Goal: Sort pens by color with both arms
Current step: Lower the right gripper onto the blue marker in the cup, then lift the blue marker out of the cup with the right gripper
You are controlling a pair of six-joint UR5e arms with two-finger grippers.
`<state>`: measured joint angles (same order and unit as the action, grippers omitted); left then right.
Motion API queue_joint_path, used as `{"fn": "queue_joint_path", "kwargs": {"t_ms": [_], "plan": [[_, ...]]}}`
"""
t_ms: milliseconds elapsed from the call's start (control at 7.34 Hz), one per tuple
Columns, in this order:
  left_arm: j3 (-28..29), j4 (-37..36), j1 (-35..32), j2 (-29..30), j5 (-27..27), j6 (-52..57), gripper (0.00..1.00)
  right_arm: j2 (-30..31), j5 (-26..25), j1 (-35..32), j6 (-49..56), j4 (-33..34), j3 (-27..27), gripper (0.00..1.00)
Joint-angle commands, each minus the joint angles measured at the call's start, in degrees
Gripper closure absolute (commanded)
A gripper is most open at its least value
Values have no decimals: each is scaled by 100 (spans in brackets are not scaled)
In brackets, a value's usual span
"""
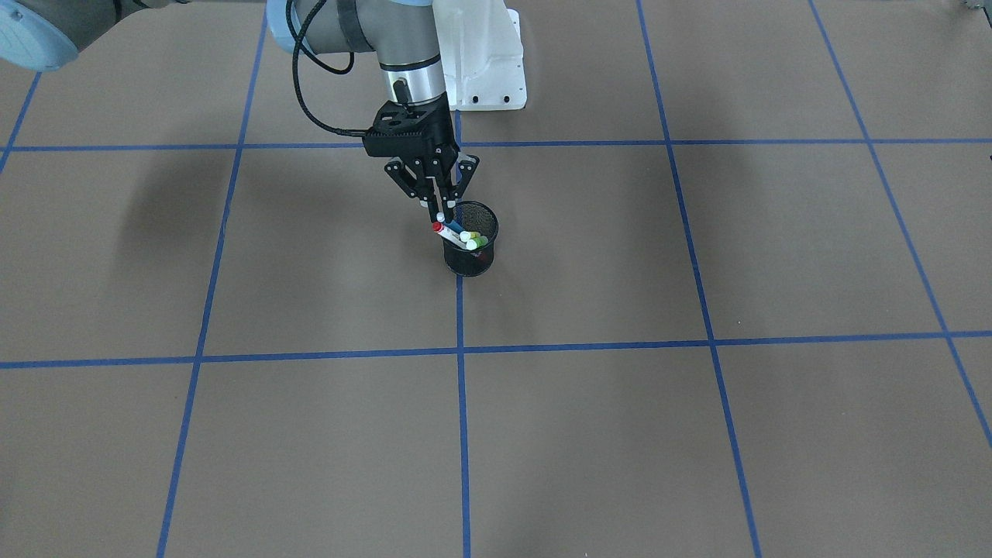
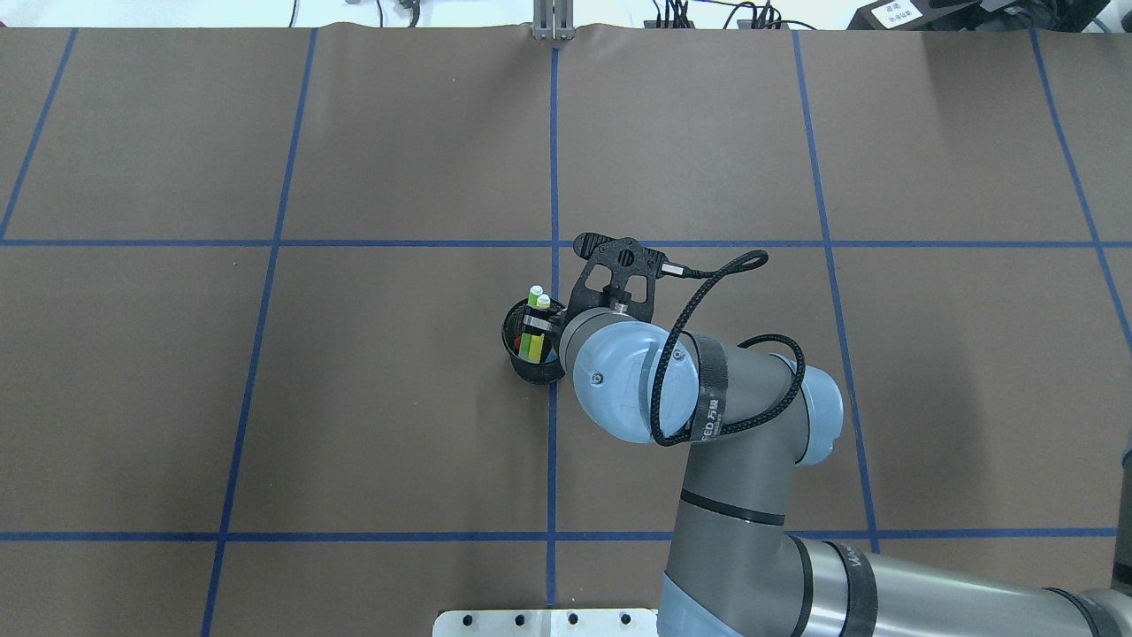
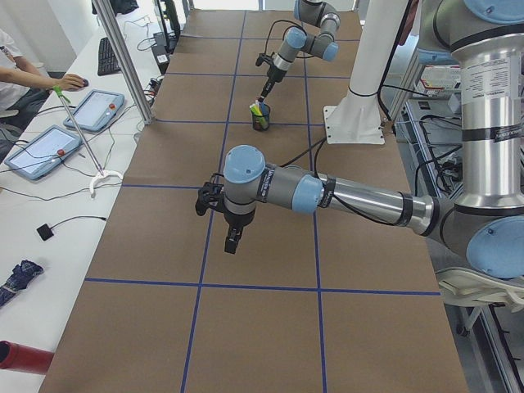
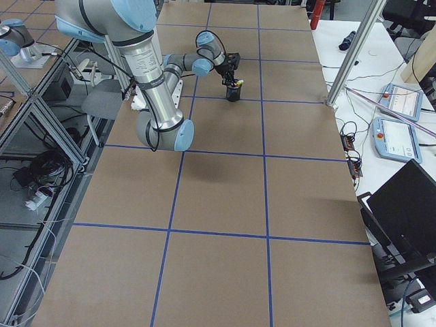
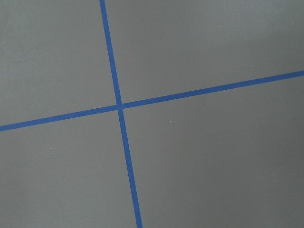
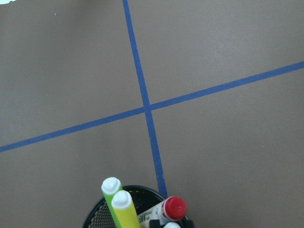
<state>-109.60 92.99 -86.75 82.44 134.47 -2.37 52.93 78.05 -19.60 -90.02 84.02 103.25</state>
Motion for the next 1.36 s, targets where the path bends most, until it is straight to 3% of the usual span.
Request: {"fn": "queue_joint_path", "kwargs": {"t_ms": [0, 272, 545, 817, 1225], "plan": [[0, 0, 0, 0, 0, 0, 0, -11, 0, 0, -7, -9, 19, 100], [-9, 0, 0, 0, 0, 0, 0, -2, 0, -26, -7, 61, 237, 100], [-36, 0, 0, 0, 0, 0, 0, -2, 17, -96, 10, 891, 982, 100], [-36, 0, 0, 0, 0, 0, 0, -19, 52, -271, 19, 1090, 1293, 100], [-44, 0, 0, 0, 9, -167, 0, -63, 824, -1009, 588, 1503, 1593, 100]]}}
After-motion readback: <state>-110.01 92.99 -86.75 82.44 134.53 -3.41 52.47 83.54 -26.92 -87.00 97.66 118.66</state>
